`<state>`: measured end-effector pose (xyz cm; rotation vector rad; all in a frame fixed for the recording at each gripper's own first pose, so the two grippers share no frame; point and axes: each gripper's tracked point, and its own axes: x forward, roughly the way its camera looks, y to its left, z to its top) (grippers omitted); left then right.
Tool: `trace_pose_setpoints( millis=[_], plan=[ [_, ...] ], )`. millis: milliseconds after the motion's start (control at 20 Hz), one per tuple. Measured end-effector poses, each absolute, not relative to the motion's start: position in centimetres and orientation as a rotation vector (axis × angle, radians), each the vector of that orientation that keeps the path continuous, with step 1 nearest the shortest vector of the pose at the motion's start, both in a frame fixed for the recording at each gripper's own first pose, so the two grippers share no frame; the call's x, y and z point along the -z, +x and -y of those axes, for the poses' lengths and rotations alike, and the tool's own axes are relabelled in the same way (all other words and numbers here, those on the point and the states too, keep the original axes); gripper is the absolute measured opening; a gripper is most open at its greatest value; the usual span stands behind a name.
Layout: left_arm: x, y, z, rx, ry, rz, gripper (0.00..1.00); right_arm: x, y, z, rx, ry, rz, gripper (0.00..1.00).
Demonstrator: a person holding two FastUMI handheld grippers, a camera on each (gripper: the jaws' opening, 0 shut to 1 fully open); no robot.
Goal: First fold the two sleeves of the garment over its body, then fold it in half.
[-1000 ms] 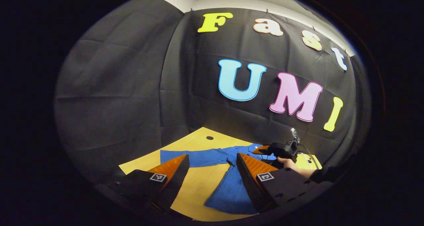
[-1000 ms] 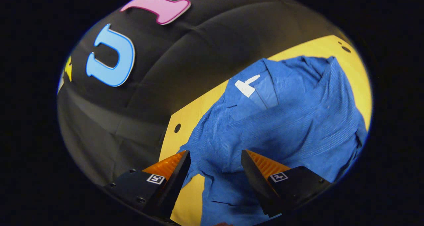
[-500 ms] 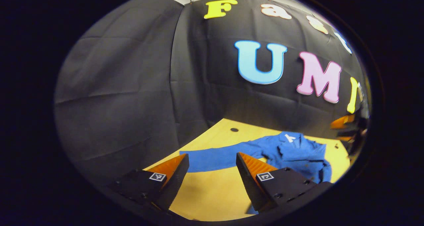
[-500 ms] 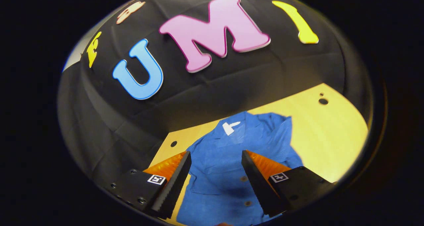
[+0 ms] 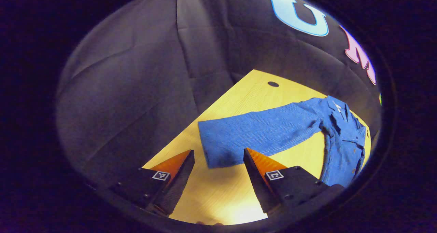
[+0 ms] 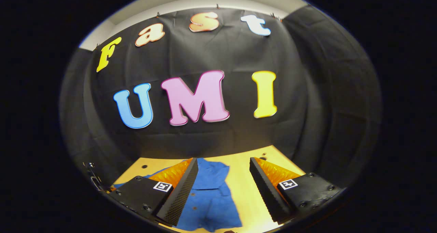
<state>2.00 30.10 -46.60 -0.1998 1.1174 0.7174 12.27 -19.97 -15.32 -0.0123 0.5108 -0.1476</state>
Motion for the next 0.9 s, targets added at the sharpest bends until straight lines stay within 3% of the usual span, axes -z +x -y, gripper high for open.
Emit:
trace_pose_setpoints(
  millis=[200,250,550,600,700,750,800,850,900],
  plan=[
    [49.0,2.0,-30.1,-0.679,-0.155,-1.285,0.84,9.8,8.5,20.9,0.21,-0.089,-0.438,0.96],
    [48.7,2.8,-30.8,-0.671,-0.141,-1.246,0.84,9.4,8.0,20.8,0.216,-0.098,-0.433,0.96],
    [48.3,3.4,-30.7,-0.608,-0.253,-1.295,0.82,11.4,6.0,20.8,0.262,-0.044,-0.491,1.0],
    [48.1,3.5,-30.6,-0.589,-0.246,-1.303,0.81,12.0,5.8,20.7,0.26,-0.037,-0.506,0.96],
    [47.8,4.2,-30.0,-0.552,-0.235,-1.31,0.62,12.5,6.0,20.9,0.271,-0.042,-0.507,0.97],
    [48.0,4.4,-30.2,-0.56,-0.231,-1.302,0.58,12.8,6.3,20.9,0.269,-0.039,-0.504,0.97],
    [48.5,4.7,-30.1,-0.563,-0.247,-1.282,0.21,13.3,6.6,20.6,0.26,-0.032,-0.507,0.96],
    [48.3,4.9,-29.9,-0.565,-0.26,-1.261,0.18,13.9,6.9,20.4,0.248,-0.026,-0.519,0.97],
    [48.5,4.7,-30.0,-0.565,-0.284,-1.246,0.05,14.7,7.2,20.3,0.234,-0.022,-0.533,0.97]
  ],
)
